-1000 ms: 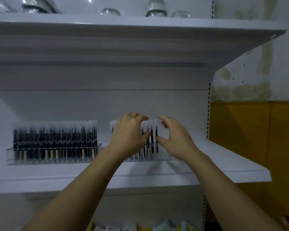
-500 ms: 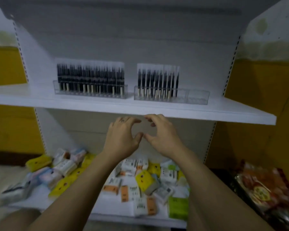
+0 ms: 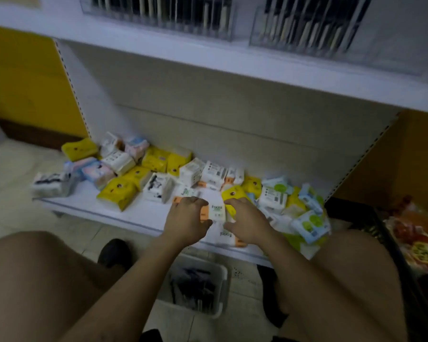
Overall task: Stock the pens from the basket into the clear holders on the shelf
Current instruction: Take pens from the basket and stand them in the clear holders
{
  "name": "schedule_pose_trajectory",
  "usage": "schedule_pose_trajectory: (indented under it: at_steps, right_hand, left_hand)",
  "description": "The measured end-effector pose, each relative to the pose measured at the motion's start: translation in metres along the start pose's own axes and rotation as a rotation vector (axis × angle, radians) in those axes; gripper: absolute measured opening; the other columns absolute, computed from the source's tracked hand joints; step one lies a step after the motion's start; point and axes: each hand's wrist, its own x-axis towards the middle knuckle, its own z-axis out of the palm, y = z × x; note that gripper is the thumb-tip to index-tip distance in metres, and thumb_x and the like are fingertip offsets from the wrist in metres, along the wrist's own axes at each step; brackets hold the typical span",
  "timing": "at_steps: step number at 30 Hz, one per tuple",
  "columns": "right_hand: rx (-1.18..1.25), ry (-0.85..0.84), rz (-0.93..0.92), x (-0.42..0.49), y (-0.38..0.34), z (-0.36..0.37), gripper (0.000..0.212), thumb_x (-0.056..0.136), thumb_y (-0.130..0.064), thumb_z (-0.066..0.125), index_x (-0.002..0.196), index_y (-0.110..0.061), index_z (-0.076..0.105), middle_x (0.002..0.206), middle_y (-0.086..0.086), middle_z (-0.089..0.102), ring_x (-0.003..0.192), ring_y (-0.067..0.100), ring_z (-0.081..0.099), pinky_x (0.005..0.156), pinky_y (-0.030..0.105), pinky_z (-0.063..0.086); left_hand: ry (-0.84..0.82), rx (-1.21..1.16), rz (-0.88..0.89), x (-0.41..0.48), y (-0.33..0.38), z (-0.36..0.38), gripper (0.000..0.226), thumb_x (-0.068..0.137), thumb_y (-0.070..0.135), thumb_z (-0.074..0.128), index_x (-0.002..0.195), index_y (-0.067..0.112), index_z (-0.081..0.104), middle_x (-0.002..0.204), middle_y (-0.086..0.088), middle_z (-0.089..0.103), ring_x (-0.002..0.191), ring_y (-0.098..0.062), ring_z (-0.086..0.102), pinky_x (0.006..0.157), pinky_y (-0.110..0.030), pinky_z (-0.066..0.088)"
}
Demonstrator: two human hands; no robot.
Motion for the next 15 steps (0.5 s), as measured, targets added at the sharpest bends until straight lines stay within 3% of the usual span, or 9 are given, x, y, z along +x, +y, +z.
schedule_pose_trajectory:
  at_steps: [7,11,15]
  right_hand:
    - [-0.015,-0.178,0.05,0.03,0.024,0.081,0.068,0.091,-0.037,0.061,0.149,-0.02,0.03,0.15,0.01,0.032,0.136,0.03,0.035,0.107,0.04,0.037]
    - [-0.057,-0.312,0.031,0.035,0.035,0.125,0.064,0.089,-0.04,0.06,0.146,-0.021,0.035,0.141,0.01,0.042,0.126,0.031,0.044,0.1,0.039,0.043]
    - [-0.069,-0.434,0.01,0.037,0.047,0.162,0.047,0.092,-0.039,0.055,0.134,-0.019,0.044,0.135,0.007,0.048,0.12,0.029,0.05,0.088,0.035,0.044]
  left_hand:
    - [-0.195,0.038,-0.081,-0.004,-0.039,0.059,0.063,0.09,0.048,0.054,0.145,0.021,0.037,0.15,0.0,0.037,0.14,-0.02,0.028,0.111,-0.037,0.025]
    - [-0.313,0.022,-0.163,-0.011,-0.053,0.096,0.063,0.089,0.048,0.054,0.143,0.021,0.038,0.148,-0.002,0.039,0.138,-0.022,0.031,0.111,-0.04,0.027]
    - [-0.465,-0.026,-0.261,-0.013,-0.064,0.138,0.059,0.089,0.047,0.051,0.14,0.02,0.041,0.144,-0.005,0.045,0.132,-0.026,0.039,0.109,-0.044,0.034]
